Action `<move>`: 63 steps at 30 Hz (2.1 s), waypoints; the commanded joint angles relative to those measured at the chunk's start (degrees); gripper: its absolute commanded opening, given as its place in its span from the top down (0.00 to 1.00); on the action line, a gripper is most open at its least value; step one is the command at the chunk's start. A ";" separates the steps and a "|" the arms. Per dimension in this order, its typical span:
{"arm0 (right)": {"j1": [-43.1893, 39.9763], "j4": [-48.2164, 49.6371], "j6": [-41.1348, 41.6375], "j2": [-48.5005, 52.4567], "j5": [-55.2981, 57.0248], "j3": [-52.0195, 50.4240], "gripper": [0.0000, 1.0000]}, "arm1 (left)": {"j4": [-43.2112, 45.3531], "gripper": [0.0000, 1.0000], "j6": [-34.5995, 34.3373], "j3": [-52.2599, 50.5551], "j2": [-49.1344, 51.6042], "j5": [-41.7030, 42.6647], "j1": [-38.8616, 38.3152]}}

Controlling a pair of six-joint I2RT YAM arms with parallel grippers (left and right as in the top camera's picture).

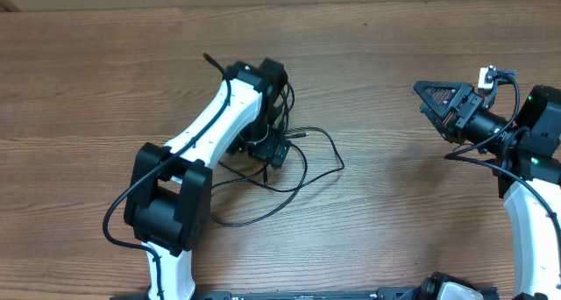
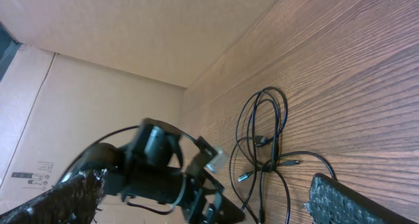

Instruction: Untangle cables

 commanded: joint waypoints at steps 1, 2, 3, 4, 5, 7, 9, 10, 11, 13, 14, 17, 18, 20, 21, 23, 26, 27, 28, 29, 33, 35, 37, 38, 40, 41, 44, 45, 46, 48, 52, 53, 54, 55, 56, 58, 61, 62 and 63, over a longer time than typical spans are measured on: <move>-0.15 0.22 -0.52 -0.37 0.37 0.33 0.00 | 2.89 0.05 -1.27 -3.87 0.72 -0.98 -0.04; -0.15 0.22 -0.52 -0.37 0.37 0.33 0.00 | 3.48 0.07 -1.22 -4.31 0.72 -0.98 -0.04; -0.15 0.13 -0.52 -0.37 0.37 0.33 0.00 | 5.18 0.09 -1.22 -5.29 0.72 -1.20 -0.04; -0.15 0.00 -0.52 -0.37 0.37 0.33 0.00 | 5.95 0.10 -1.22 -5.68 0.72 -1.16 -0.07; -0.15 -0.15 -0.52 -0.37 0.37 0.33 0.00 | 6.58 0.14 -1.22 -5.97 0.72 -1.18 -0.04; -0.15 -0.20 -0.52 -0.37 0.37 0.31 0.00 | 7.45 0.43 -1.22 -6.14 0.72 -1.18 -0.04; -0.15 -0.22 -0.52 -0.37 0.37 0.33 0.00 | 7.78 0.60 -1.22 -6.14 0.72 -1.16 -0.04; -0.15 -0.28 -0.52 -0.37 0.37 0.33 0.00 | 8.13 0.60 -1.22 -6.14 0.72 -1.16 -0.04; -0.15 -0.46 -0.52 -0.37 0.37 0.33 0.00 | 8.24 0.63 -1.22 -6.14 0.72 -1.18 -0.04; -0.15 -0.83 -0.55 -0.37 0.37 0.33 0.00 | 8.55 0.94 -1.22 -6.14 0.72 -1.14 -0.04; -0.15 -0.92 -0.55 -0.37 0.39 0.33 0.00 | 8.55 0.96 -1.22 -6.14 0.72 -1.11 -0.04; -0.15 -1.03 -0.55 -0.37 0.42 0.33 0.00 | 8.02 0.96 -1.05 -5.55 0.68 0.87 -0.04; -0.15 -1.03 -0.55 -0.37 0.42 0.33 0.00 | 7.41 0.96 0.07 -4.81 0.66 2.27 -0.04; -0.15 -1.03 -0.55 -0.37 0.44 0.33 0.00 | 5.53 0.96 2.91 -2.21 0.46 4.63 0.07; -0.15 -1.03 -0.55 -0.37 0.59 0.33 0.00 | 4.13 0.96 4.33 0.24 0.33 6.16 0.07; -0.15 -1.03 -0.55 -0.37 0.90 0.33 0.00 | 1.60 0.96 6.82 5.27 0.04 9.16 0.11; -0.15 -1.07 -0.55 -0.37 1.03 0.33 0.00 | -3.39 0.96 13.16 18.08 -0.11 17.57 0.11; -0.15 -1.07 -0.55 -0.37 1.03 0.33 0.00 | -4.96 0.96 15.41 23.69 -0.11 21.00 0.13; -0.15 -1.07 -0.55 -0.37 1.03 0.31 0.00 | -5.68 0.96 16.20 26.95 -0.11 22.64 0.13; -0.15 -1.07 -0.55 -0.37 1.03 0.33 0.00 | -6.73 0.96 16.92 32.59 -0.11 24.92 0.20; -0.15 -1.07 -0.55 -0.37 1.03 0.33 0.00 | -7.61 0.96 16.76 54.53 -0.11 28.52 0.50; -0.15 -1.07 -0.57 -0.37 1.05 0.33 0.00 | -7.13 0.96 16.48 64.41 -0.11 30.12 0.68; -0.15 -1.05 -0.55 -0.37 1.07 0.33 0.00 | -6.19 0.96 16.13 73.26 -0.13 30.16 0.96; -0.15 -1.05 -0.57 -0.37 1.07 0.33 0.00 | -5.40 0.96 16.13 77.79 -0.13 30.12 1.38; -0.15 -1.07 -0.57 -0.37 1.05 0.33 0.00 | -3.63 0.96 16.13 83.78 -0.13 29.92 2.03; -0.15 -1.07 -0.55 -0.37 1.05 0.31 0.00 | -2.12 0.96 15.91 87.10 -0.13 29.62 2.62; -0.15 -1.07 -0.57 -0.37 1.05 0.33 0.00 | 2.95 0.96 13.22 88.87 -1.81 29.11 4.37; -0.15 -1.07 -0.57 -0.37 1.05 0.33 0.00 | 4.76 0.96 11.56 88.89 -2.71 29.11 5.18; -0.15 -1.07 -0.57 -0.37 1.07 0.31 0.00 | 5.70 0.96 10.56 88.91 -3.21 29.14 5.66; -0.15 -1.07 -0.74 -0.37 1.05 0.33 0.00 | 6.67 0.96 9.66 88.91 -4.11 29.11 6.60; -0.15 -1.07 -0.74 -0.37 1.05 0.33 0.00 | 7.23 0.96 9.73 88.91 -5.01 25.03 8.74; -0.15 -1.07 -0.72 -0.37 1.05 0.33 0.00 | 7.34 0.96 9.73 88.94 -5.09 24.02 9.11; -0.15 -1.07 -0.74 -0.37 1.05 0.33 0.00 | 7.78 0.96 9.70 88.91 -5.09 22.32 9.92; -0.15 -1.07 -0.74 -0.37 1.07 0.31 0.00 | 8.31 0.96 9.57 88.91 -5.11 21.42 10.38; -0.15 -1.07 -0.72 -0.37 1.16 0.33 0.00 | 9.73 0.96 6.80 88.91 -5.22 20.22 11.23; -0.15 -1.07 -0.74 -0.37 1.49 0.33 0.00 | 12.92 0.96 0.26 88.91 -5.40 19.87 12.94; -0.15 -1.07 -0.72 -0.37 1.49 0.33 0.00 | 20.98 0.96 -16.52 88.91 -6.01 20.87 17.16; -0.15 -1.07 -0.72 -0.37 1.49 0.33 0.00 | 23.47 0.96 -21.29 88.91 -6.08 21.99 18.25; -0.15 -1.07 -0.72 -0.37 1.49 0.31 0.00 | 24.72 0.96 -23.63 88.91 -6.08 22.69 18.73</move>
